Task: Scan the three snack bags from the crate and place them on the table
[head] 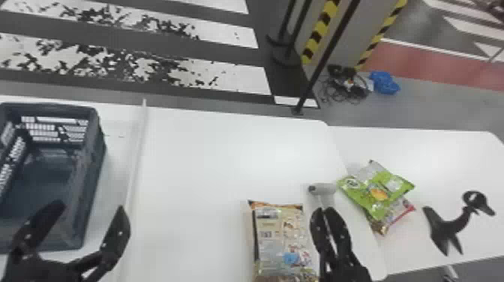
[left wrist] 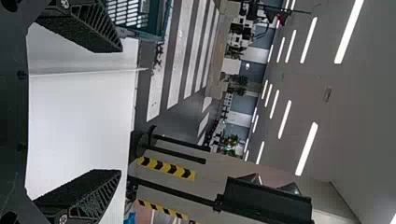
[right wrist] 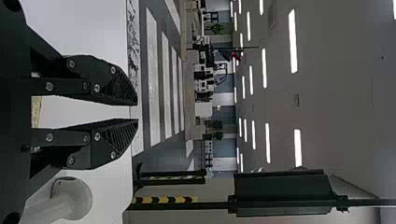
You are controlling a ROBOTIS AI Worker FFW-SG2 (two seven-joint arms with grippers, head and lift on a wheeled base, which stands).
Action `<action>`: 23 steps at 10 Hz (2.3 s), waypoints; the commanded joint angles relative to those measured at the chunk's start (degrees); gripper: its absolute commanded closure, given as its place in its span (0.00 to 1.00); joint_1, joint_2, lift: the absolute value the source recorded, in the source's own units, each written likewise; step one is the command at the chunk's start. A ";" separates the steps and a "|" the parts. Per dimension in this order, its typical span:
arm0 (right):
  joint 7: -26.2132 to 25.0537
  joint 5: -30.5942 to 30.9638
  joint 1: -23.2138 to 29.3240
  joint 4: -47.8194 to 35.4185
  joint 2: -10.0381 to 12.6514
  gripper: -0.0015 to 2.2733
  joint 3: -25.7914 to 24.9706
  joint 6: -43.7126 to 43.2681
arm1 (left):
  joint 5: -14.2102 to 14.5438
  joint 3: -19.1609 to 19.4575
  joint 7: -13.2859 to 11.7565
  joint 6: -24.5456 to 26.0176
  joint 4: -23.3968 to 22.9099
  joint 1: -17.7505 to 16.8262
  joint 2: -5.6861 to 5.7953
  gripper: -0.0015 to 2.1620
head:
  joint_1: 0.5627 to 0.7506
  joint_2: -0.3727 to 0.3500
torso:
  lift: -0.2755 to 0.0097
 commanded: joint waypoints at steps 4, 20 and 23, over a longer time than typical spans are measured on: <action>5.13 1.70 -5.43 -0.79 -3.35 0.03 -7.89 22.60 | 0.00 -0.01 0.00 -1.76 0.19 0.88 0.35 0.03 | 0.70 0.03 | 0.84; 18.93 4.69 -26.96 20.13 -11.61 0.96 -12.99 50.20 | -1.58 -0.10 0.00 -3.17 -0.86 2.46 0.70 0.03 | 0.70 0.03 | 0.84; 15.24 3.37 -22.04 15.83 -9.50 0.97 -15.10 45.45 | -1.67 -0.36 0.00 -3.00 -0.77 2.37 0.79 0.03 | 0.70 0.03 | 0.84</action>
